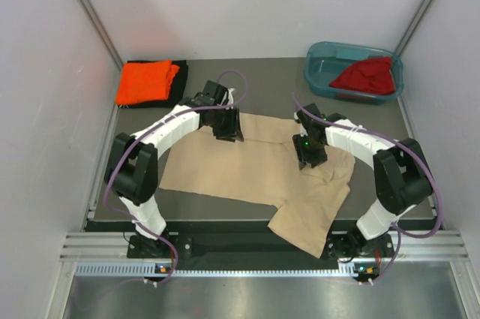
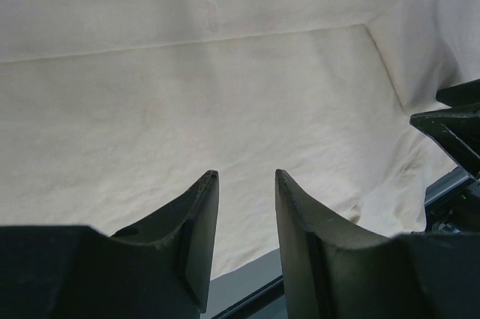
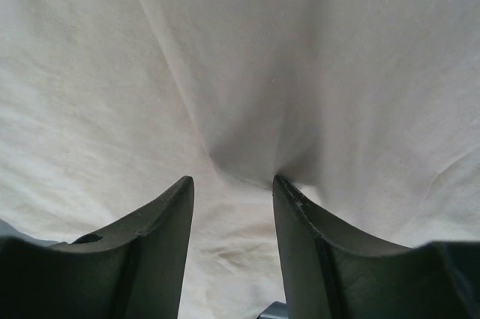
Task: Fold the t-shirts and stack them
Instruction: Fold the tshirt
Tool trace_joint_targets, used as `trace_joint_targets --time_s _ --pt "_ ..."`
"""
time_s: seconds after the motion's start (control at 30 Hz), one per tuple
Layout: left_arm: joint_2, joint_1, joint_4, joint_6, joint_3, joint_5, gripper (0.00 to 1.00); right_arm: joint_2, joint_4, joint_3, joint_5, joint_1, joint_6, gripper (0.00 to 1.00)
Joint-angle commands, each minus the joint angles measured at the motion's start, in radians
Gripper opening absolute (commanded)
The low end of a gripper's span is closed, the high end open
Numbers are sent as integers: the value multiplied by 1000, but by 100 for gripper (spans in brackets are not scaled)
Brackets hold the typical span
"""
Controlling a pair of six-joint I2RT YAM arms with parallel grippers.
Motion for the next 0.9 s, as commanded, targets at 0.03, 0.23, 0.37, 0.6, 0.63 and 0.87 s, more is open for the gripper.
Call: trace_joint_targets --time_s 0.03,0.23,0.37,0.6,0.63,0.87 --pt "-86 18 5 -13 -37 -8 41 6 -23 29 75 36 -15 44" --pt "-95 44 5 -11 -54 -2 41 57 -34 59 96 51 -27 29" --pt "-94 51 3 -11 -49 -1 41 86 -41 101 102 51 -36 12" --pt "-109 62 -4 -5 -49 -1 41 109 -75 198 110 10 -56 0" --pt "-110 67 -9 -4 -51 -2 41 114 -78 209 110 0 -62 0" --pt "-149 84 -24 6 -86 -7 41 212 -87 325 29 -133 -137 4"
